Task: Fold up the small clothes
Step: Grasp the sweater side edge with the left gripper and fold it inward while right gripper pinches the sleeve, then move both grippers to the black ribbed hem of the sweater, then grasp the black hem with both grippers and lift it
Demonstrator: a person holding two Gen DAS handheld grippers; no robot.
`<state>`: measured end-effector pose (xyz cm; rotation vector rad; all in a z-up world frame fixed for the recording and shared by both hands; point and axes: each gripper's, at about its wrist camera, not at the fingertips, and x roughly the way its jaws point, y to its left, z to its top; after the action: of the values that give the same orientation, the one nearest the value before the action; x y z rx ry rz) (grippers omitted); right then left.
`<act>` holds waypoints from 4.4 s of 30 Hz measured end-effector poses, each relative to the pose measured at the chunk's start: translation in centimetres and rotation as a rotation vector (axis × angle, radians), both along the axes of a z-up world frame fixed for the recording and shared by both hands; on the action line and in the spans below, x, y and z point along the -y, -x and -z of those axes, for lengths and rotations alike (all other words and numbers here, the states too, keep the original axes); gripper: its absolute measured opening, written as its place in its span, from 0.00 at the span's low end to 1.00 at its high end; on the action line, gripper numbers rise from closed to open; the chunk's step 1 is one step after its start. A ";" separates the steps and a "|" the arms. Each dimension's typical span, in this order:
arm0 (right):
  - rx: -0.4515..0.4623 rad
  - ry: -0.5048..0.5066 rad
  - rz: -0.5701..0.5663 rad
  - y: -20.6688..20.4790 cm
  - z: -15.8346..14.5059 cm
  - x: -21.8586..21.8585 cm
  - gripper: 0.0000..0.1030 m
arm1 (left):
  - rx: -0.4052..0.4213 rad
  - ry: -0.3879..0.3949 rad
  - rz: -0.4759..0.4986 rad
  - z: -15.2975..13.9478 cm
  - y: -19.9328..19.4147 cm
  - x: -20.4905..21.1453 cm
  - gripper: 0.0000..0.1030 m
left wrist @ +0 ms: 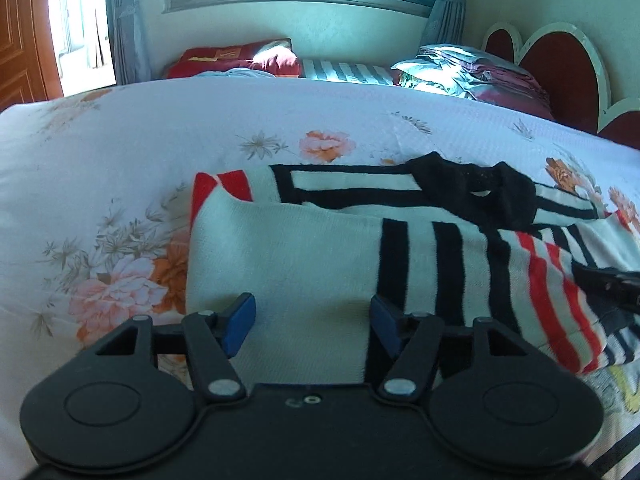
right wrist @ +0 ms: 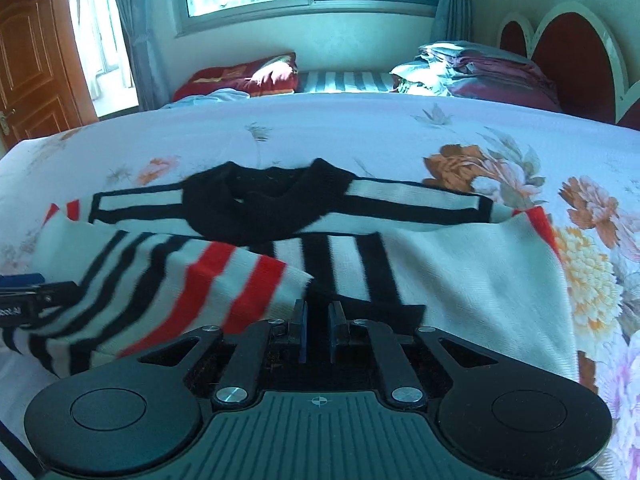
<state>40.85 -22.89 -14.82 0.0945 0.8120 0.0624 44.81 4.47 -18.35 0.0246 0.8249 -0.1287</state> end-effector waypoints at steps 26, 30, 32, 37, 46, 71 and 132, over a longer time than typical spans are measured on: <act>-0.020 -0.001 -0.025 6.0 -1.1 2.7 0.58 | 0.011 -0.022 -0.043 -2.0 6.9 1.0 0.59; 0.015 -0.041 -0.085 7.6 -2.4 2.2 0.58 | 0.014 -0.017 -0.020 -3.0 9.0 2.5 0.59; 0.019 -0.060 -0.118 8.0 -2.7 1.6 0.57 | -0.003 0.002 -0.023 -3.0 9.7 3.2 0.59; -0.004 -0.073 -0.205 9.2 -2.3 -0.5 0.49 | -0.030 0.001 -0.018 -2.2 11.4 5.2 0.59; -0.066 -0.014 -0.274 11.9 0.1 -1.9 0.49 | -0.069 -0.060 -0.014 -0.3 13.5 5.6 0.66; -0.089 0.084 -0.109 24.9 -0.6 -4.7 0.49 | -0.058 -0.029 0.163 -0.2 24.8 1.5 0.63; 0.127 -0.200 0.161 26.9 -10.5 5.4 0.09 | 0.053 0.443 0.113 -9.4 20.6 -4.6 0.09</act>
<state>13.99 -28.28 -4.31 0.3409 0.6677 -0.0023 24.22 9.09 -8.97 -0.3415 0.7281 -0.4139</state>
